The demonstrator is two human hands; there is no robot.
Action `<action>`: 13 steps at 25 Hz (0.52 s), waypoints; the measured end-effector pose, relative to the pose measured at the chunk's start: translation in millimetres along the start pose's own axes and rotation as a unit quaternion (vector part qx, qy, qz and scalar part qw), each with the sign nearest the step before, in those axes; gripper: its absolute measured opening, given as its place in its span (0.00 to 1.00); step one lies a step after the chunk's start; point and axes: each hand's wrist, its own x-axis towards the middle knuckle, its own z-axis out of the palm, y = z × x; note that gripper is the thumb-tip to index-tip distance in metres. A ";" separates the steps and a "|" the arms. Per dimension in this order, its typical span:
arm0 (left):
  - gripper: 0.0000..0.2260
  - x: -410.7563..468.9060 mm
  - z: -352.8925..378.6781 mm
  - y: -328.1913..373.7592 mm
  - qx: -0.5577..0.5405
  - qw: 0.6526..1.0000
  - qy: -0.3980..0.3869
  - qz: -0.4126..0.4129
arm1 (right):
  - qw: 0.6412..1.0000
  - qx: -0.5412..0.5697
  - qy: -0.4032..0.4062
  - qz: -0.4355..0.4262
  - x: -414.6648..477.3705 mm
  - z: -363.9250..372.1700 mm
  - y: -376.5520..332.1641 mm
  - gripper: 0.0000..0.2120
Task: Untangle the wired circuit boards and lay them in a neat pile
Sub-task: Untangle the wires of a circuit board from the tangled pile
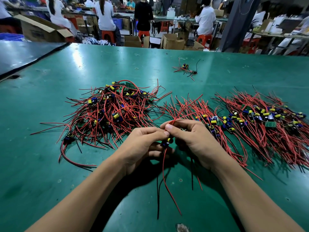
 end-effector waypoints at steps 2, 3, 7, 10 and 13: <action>0.06 -1.3 0.9 1.0 -0.009 1.000 -0.005 0.001 | 1.000 -0.018 -0.002 -0.013 0.7 2.5 1.7 0.12; 0.07 -2.0 1.8 0.8 -0.013 1.000 -0.010 -0.002 | 1.000 -0.023 -0.008 -0.014 1.0 2.9 3.0 0.12; 0.09 -4.2 3.0 -0.5 -0.026 0.999 -0.040 -0.013 | 0.999 -0.020 -0.026 -0.010 1.1 0.1 2.2 0.14; 0.06 -3.9 3.1 -1.1 -0.035 0.999 -0.033 -0.001 | 0.998 -0.038 -0.044 -0.011 0.8 1.7 2.1 0.11; 0.06 -3.5 4.7 -1.6 -0.019 0.999 -0.036 0.007 | 0.999 -0.025 -0.023 0.005 -0.3 6.3 -1.1 0.13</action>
